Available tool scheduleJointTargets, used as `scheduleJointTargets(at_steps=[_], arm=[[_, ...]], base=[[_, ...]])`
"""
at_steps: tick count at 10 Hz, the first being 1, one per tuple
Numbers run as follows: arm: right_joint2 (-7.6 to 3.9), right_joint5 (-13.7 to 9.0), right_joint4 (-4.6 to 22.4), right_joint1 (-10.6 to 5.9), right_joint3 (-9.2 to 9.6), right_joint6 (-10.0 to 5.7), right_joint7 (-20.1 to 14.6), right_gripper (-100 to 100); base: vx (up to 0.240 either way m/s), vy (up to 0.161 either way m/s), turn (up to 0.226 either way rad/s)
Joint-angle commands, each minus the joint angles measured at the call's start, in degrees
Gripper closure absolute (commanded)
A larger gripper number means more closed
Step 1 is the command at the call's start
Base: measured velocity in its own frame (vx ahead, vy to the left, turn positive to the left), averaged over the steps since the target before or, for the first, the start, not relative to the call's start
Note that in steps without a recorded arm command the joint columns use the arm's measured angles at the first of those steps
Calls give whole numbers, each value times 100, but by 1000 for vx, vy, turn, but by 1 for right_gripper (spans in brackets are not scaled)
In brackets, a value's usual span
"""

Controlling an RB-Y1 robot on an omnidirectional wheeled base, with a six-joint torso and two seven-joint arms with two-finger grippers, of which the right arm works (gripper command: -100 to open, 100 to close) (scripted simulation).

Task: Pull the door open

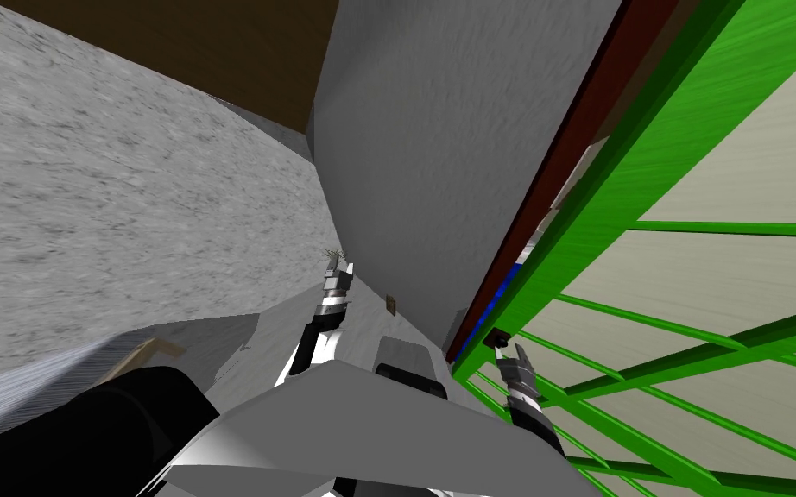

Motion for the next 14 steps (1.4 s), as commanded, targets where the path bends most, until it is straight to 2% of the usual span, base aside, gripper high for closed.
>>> scheduleJointTargets(at_steps=[1,2,4,5,7,8,9,10,12,13,14], arm=[[19,-133,-20,-28,63,30,-286,-100],[19,-133,-20,-28,63,30,-339,-100],[46,-325,-36,-72,153,63,-713,-100],[46,-325,-36,-72,153,63,-790,-100],[76,-537,-54,-120,254,100,-1156,-100],[76,-537,-54,-120,254,100,-1262,-100],[93,-650,-64,-146,307,120,-1462,-100],[93,-650,-64,-146,307,120,-1500,-100],[127,-879,-82,-198,416,160,-1877,-100],[127,-879,-82,-198,416,160,-1979,-100],[144,-995,-92,-225,471,180,-2177,-100]], base=[[-79,3,27],[-46,-5,9],[-56,-8,29],[-54,1,13],[-61,-6,28],[-51,-1,15],[-49,0,22],[-40,-1,14],[-65,-7,31],[-57,-4,16],[-50,1,32]])
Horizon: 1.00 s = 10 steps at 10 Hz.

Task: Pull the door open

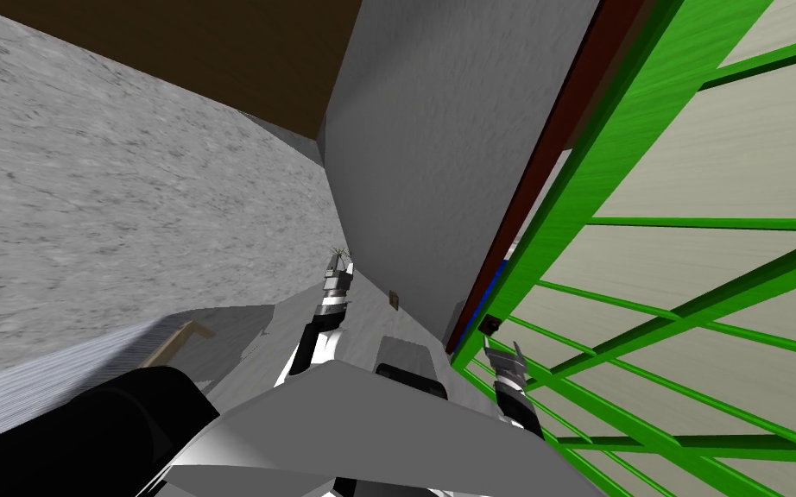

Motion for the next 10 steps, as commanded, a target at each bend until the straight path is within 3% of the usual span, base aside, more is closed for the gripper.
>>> scheduleJointTargets(at_steps=[1,3,6,10], arm=[[9,-59,-2,-12,29,9,-174,-100],[45,-291,-20,-65,139,50,-548,-100],[62,-404,-29,-91,193,70,-893,-100],[113,-730,-53,-165,348,127,-1561,-100]], base=[[-36,-2,11],[-61,-6,33],[-47,-6,16],[-59,-5,24]])
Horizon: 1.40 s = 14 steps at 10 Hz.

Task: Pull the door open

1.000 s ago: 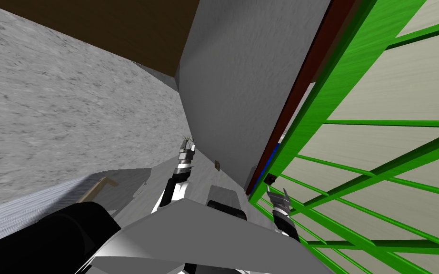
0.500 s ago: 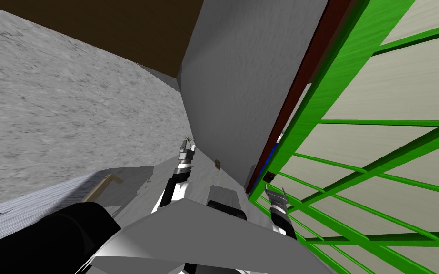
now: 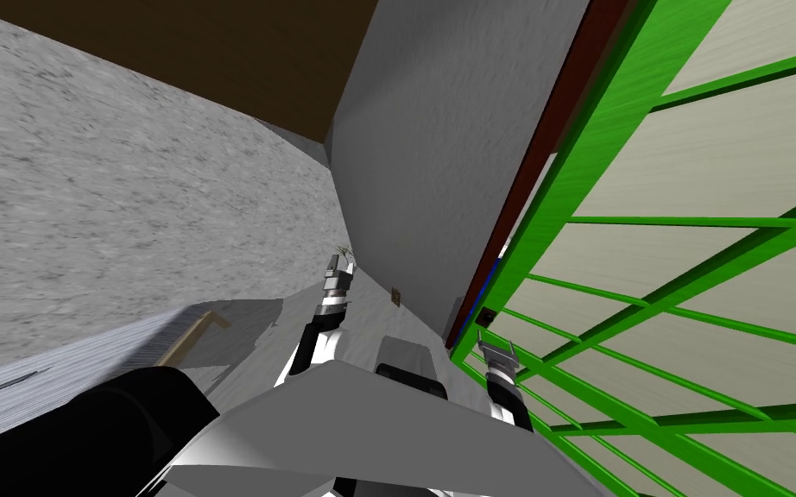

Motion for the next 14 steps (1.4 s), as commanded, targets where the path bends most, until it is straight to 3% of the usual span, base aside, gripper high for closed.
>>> scheduleJointTargets(at_steps=[1,8,11,12,13,14], arm=[[6,-54,22,-27,26,-2,-174,-100],[85,-545,-13,-138,259,85,-1316,-100],[107,-683,-22,-170,324,109,-1607,-100],[108,-653,-30,-159,309,109,-1529,-100],[-45,-678,36,-105,298,68,-1727,-100],[-93,-685,55,-88,293,56,-1782,-100]], base=[[-39,-6,15],[-61,-4,22],[-51,-1,17],[-19,3,2],[123,12,84],[202,-9,51]])
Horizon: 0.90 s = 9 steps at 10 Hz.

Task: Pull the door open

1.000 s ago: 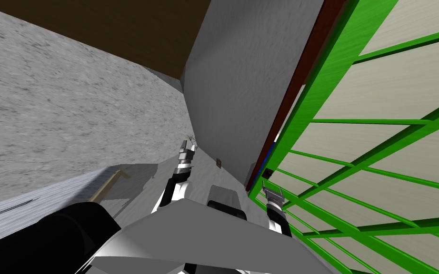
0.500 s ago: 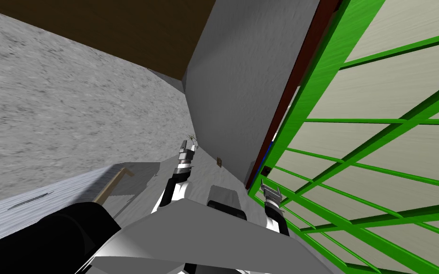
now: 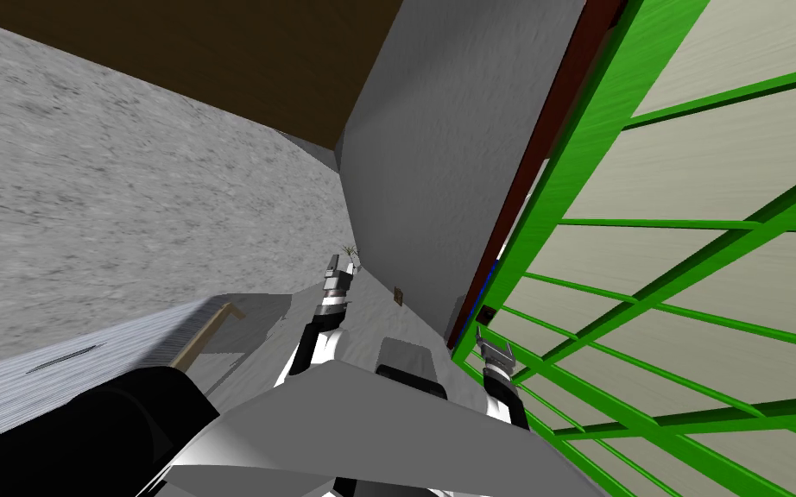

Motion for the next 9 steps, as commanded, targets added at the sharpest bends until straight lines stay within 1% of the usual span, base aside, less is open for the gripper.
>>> scheduleJointTargets(at_steps=[1,4,5,7,8,9], arm=[[-159,-16,7,107,-5,-33,-194,-100],[-496,-61,145,229,-36,-121,-581,-100],[-546,-67,165,247,-40,-134,-638,-100],[-717,-90,235,308,-56,-179,-833,-100],[-654,-80,211,299,-48,-173,-758,-100],[-654,-80,211,299,-48,-173,-758,100]], base=[[213,-26,48],[212,1,74],[167,-28,39],[151,-30,52],[78,-17,6],[-18,3,-11]])
